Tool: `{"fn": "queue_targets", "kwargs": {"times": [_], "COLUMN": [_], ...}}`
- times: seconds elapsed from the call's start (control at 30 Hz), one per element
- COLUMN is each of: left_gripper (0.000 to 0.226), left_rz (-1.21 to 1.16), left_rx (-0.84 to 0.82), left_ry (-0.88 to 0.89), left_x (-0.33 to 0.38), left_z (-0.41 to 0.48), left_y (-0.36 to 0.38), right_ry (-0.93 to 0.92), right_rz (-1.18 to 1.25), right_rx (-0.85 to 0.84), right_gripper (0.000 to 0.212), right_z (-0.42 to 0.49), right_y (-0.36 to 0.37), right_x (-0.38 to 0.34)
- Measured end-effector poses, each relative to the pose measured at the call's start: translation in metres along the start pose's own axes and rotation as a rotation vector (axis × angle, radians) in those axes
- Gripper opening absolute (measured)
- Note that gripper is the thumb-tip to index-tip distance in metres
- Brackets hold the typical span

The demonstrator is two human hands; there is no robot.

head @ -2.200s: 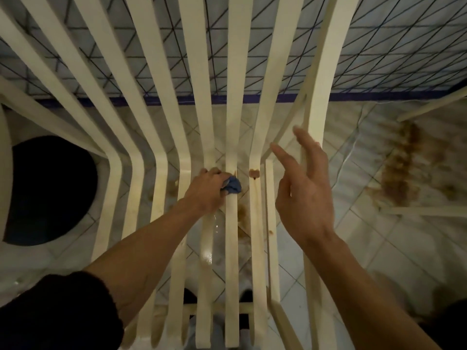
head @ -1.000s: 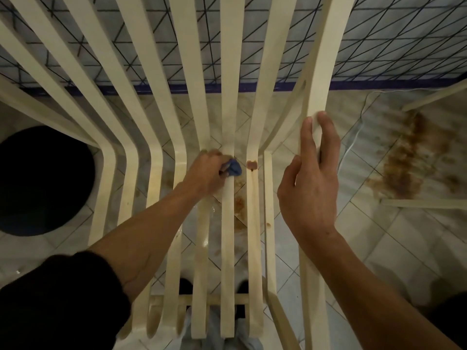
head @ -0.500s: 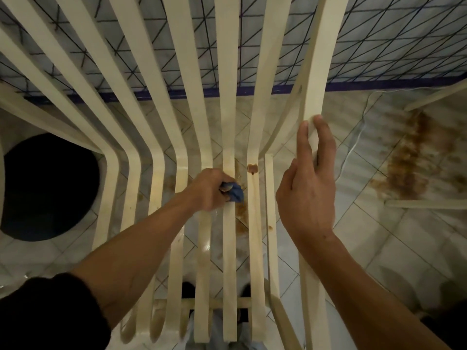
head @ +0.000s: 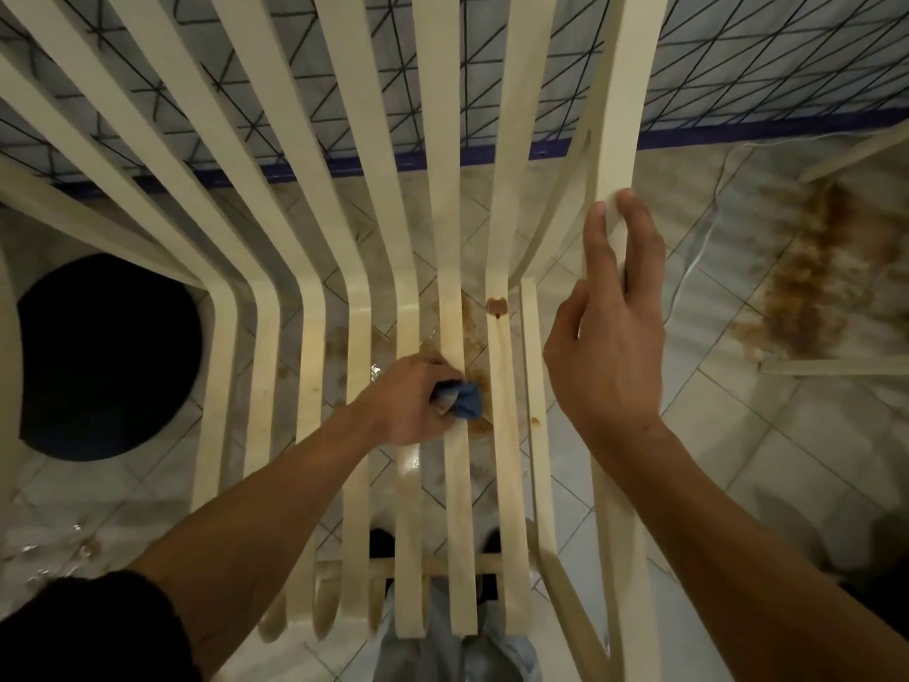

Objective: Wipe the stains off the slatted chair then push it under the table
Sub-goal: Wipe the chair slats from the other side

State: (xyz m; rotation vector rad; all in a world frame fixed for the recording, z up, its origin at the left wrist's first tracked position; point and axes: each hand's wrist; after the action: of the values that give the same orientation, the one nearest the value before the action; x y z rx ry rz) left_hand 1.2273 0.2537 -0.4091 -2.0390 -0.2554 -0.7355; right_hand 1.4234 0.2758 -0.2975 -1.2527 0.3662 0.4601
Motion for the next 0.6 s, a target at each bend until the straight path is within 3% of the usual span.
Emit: {"fn": "queue_targets", "kwargs": {"times": [0.07,0.13,0.2,0.27,0.43,0.53,0.6], "left_gripper": [0.025,0.021,0.025,0.033,0.01,0.025,0.013], "left_rz": [0.041,0.051,0.025,-0.006,0.068,0.197,0.169], "left_rx": [-0.018,0.09,0.27,0.346,0.098,0.057,0.008], "left_ry": [0.076,0.096,-0.004,-0.055,-0.03,0.027,-0.021], "left_x": [-0.002,-0.01,-0.017,-0.02,-0.015,-0.003,-0.005], "left_z": [-0.002,0.004,0.008,0.007,-0.022,-0.024,-0.019], "left_y": [0.001,0.005,0.007,0.011,0.019,0.017,0.014], "right_ry": [0.033,0.034,0.025,0.03,0.016,0.002,0.015], "right_rz": [-0.017,-0.023,-0.011,-0.015,-0.046,-0.048,-0.067], "right_rx": [0.026,0.008,-0.003,-0.013,-0.079,-0.108,-0.127], "right_gripper": [0.058,0.058,0.059,0.06,0.059,0.056,0.056], "right_z": [0.0,0.0,-0.001,0.0,-0.009,-0.026,-0.035], "right_y": [0.0,0.001,0.001,0.001,-0.002,-0.004,-0.008], "right_x": [0.0,-0.002,0.0,0.0,-0.001,0.004,0.004]}}
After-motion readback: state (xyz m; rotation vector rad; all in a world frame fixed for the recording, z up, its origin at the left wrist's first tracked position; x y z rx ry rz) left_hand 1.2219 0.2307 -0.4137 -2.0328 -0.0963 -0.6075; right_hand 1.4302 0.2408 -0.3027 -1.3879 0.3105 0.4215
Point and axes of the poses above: each hand's wrist, its own z-axis towards the middle knuckle, its own y-axis out of the palm, x = y × z
